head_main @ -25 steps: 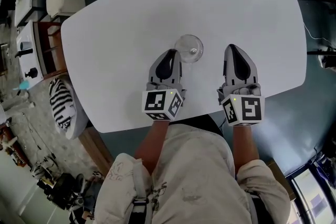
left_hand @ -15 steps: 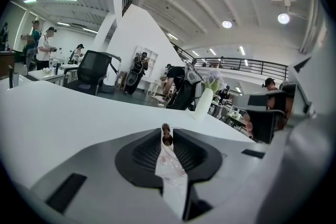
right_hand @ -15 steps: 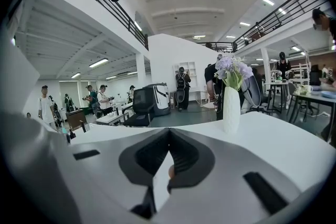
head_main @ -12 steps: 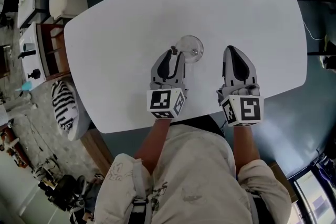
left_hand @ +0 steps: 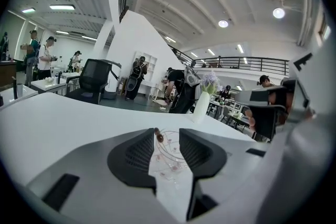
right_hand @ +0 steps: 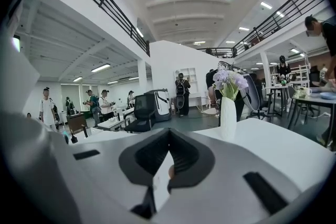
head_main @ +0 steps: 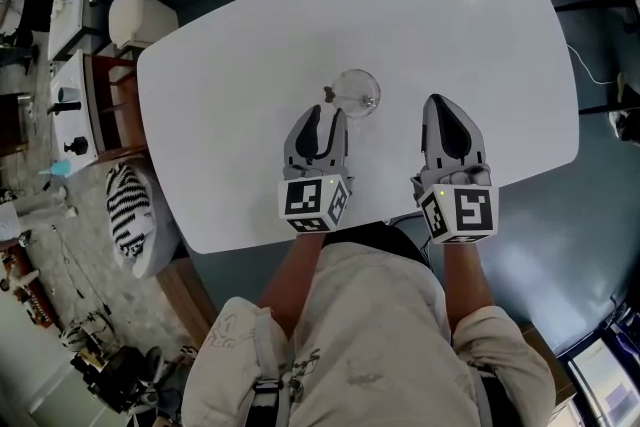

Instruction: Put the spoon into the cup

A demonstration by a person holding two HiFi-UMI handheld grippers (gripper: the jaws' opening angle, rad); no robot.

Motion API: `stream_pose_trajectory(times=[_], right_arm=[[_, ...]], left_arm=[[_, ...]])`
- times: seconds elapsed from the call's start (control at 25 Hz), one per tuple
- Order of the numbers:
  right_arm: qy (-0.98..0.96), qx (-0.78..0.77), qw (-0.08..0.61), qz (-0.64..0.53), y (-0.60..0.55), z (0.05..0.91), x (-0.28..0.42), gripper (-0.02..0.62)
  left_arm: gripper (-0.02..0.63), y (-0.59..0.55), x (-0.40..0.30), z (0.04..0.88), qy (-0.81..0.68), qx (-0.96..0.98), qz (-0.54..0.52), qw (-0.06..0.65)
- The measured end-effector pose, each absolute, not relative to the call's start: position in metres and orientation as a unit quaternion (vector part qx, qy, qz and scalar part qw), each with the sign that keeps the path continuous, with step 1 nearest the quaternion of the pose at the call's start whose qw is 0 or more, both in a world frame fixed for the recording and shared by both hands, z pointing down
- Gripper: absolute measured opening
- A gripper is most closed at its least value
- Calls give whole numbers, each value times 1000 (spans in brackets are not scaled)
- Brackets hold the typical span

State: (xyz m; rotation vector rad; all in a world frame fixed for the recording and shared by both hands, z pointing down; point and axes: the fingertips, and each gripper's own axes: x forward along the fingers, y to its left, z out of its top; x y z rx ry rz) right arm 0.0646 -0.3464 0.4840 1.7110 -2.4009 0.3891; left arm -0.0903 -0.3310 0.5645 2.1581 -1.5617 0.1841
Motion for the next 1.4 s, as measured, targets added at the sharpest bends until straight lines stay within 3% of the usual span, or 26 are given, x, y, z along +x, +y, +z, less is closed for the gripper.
stream_pose_trajectory(times=[1.4], right_arm=[[-821,570,-34,-3,-166,333,146,-12]], left_arm=[[129,-129,-70,319,-630,776,6,-43]])
